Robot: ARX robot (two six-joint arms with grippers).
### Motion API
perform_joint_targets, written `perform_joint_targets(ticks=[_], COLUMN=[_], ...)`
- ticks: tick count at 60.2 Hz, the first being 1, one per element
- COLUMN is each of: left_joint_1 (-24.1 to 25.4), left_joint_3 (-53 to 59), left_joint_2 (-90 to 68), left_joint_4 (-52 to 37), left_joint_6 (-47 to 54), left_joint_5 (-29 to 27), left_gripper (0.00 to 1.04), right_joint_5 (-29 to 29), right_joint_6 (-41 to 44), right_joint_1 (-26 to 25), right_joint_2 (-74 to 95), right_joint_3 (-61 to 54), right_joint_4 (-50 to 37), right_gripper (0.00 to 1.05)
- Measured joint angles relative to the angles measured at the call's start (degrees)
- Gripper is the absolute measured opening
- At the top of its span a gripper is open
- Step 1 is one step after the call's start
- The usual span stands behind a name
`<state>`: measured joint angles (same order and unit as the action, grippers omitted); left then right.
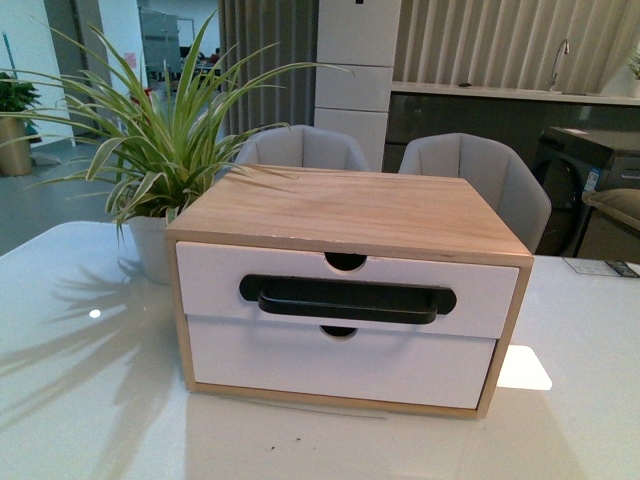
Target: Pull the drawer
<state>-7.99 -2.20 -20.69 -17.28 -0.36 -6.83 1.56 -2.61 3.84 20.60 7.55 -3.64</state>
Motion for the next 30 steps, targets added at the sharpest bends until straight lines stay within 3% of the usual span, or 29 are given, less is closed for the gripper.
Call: perform_joint_targets(ticks=[7, 11, 22, 30], left_joint_1=[-1.84, -2.16, -4.96, -6.97], left_joint_3=[-4.85, -9.07, -21.0, -29.66], left_joint_2=[-18.1, -27.65, -47.19, -54.71], left_joint_4=[-11.8, -14.21, -9.2, -2.69], left_joint_6=[5.51, 8.98, 25.03, 35.69], left_joint_5=[8.79, 13.88, 25.83, 29.44], left_gripper=[0.97, 0.97, 0.97, 0.97], right_joint_5=[-3.45, -6.54, -10.03, -12.98], right_joint_6=[4.22, 7.82, 19.47, 27.19], right_joint_1=[0.92, 2.25, 5.42, 7.39], right_joint_2=[14.16, 22.03, 40.3, 47.12], right_joint_3=[7.65, 12.37, 24.41, 31.26], right_joint_4=[-2.56, -1.18, 3.1, 7.45], right_gripper=[0.96, 0.96, 0.96, 0.96])
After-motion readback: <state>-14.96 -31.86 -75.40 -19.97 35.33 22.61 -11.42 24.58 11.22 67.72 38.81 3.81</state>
